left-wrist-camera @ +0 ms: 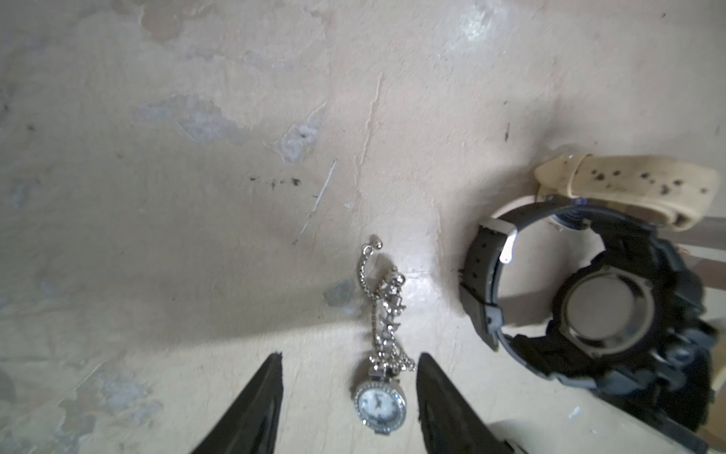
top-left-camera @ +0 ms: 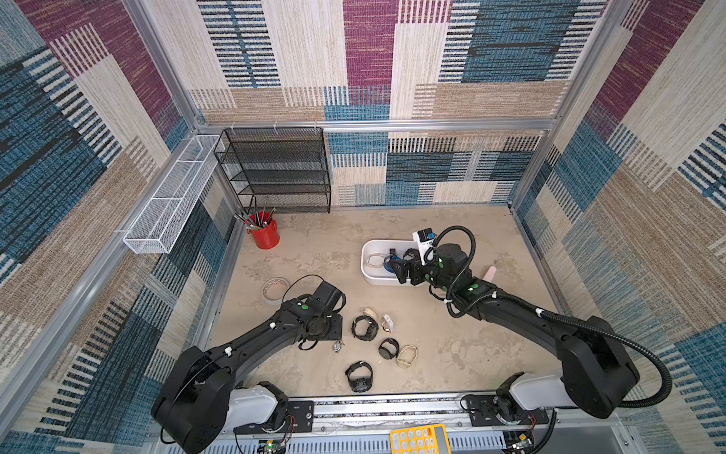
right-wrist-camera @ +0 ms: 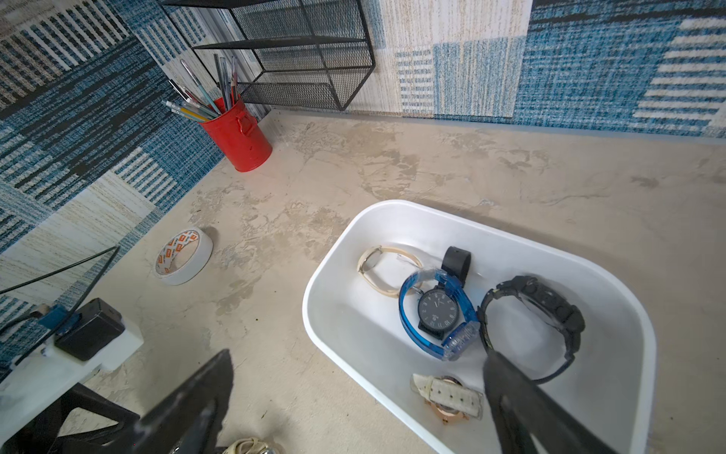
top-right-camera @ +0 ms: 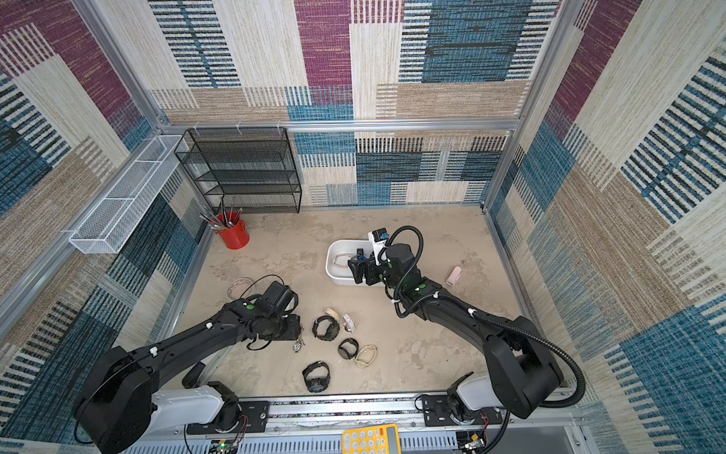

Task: Put the watch into the storage box
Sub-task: Pick up the item at the center of the board.

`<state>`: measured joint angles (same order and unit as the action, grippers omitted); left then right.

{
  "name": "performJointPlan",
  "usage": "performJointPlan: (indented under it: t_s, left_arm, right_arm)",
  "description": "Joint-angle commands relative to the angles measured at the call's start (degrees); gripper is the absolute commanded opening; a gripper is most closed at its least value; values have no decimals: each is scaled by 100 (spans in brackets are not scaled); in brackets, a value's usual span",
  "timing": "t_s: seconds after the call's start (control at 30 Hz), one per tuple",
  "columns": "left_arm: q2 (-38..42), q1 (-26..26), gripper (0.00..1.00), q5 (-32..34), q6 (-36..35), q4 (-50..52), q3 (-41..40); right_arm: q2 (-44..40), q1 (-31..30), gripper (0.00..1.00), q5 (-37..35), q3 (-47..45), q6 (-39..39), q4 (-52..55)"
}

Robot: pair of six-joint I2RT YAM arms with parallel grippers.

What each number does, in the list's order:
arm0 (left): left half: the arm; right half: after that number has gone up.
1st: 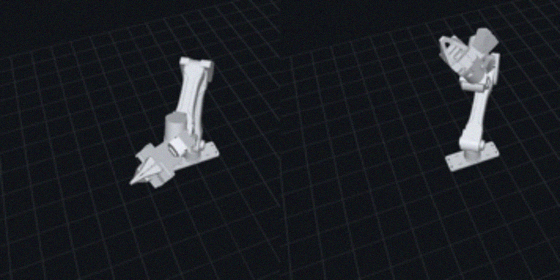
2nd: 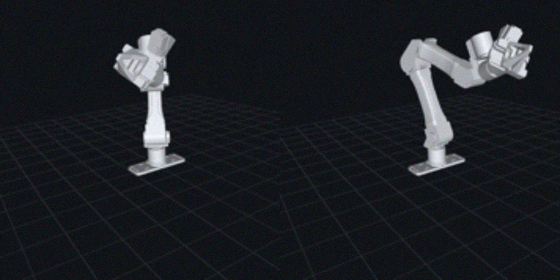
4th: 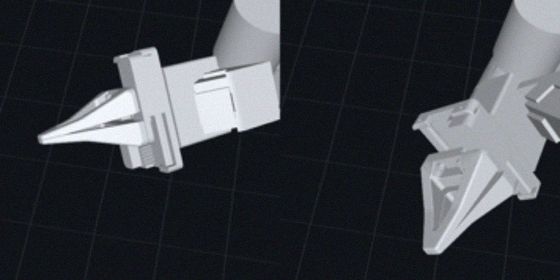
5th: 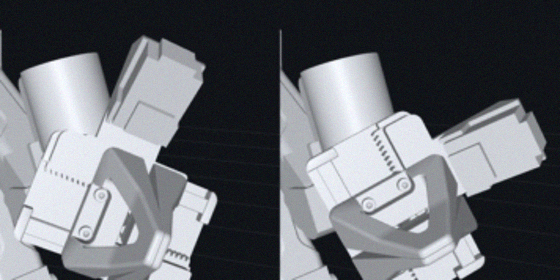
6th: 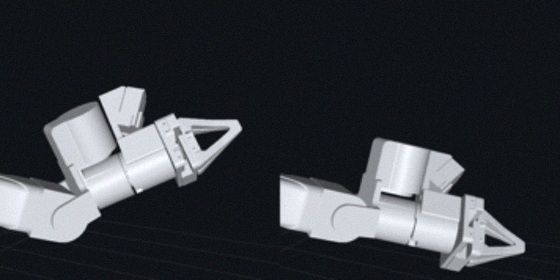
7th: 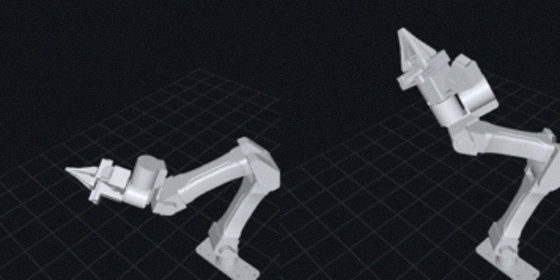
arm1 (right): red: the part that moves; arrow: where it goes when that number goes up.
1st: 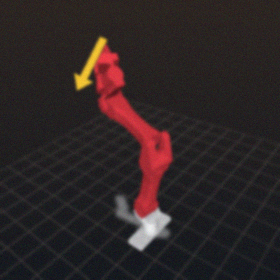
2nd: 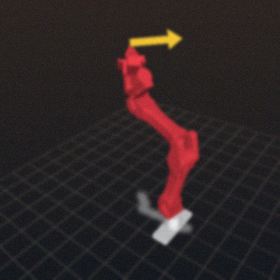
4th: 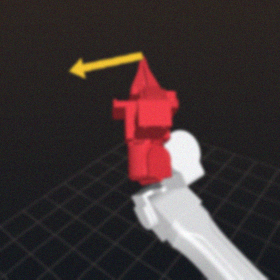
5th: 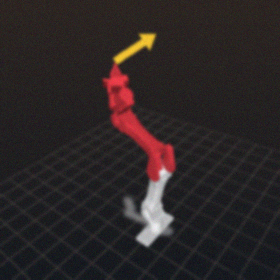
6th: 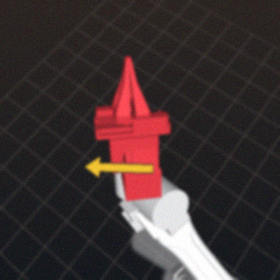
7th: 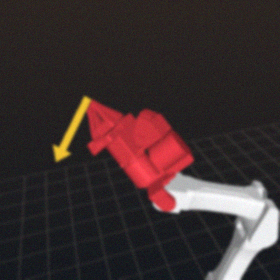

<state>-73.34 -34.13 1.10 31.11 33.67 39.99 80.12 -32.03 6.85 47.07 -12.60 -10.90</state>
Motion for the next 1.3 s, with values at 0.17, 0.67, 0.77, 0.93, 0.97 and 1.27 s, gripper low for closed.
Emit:
performJointPlan:
  t_s: [0.17, 0.67, 0.77, 0.93, 0.97, 1.27]
  left_arm:
    - [-290, -83, 52, 105, 114, -214, 44]
    - [-826, -151, 33, 131, 132, -477, 53]
    - [-857, -164, 24, 148, 132, -503, 35]
    - [-848, -164, 9, 188, 97, -520, 87]
    - [-849, -169, 5, 180, 88, -519, 103]
    - [-705, -164, 0, 179, 28, -518, 234]
  right_arm:
    - [23, 4, 100, -119, -22, 38, -167]
    - [7, 4, 100, -228, -40, 23, -150]
    - [5, 4, 100, -211, -40, 27, -157]
    - [24, 4, 100, -170, -31, 12, -150]
    - [28, 4, 100, -158, -23, 5, -141]
    - [44, 8, 100, -79, -31, -23, -145]
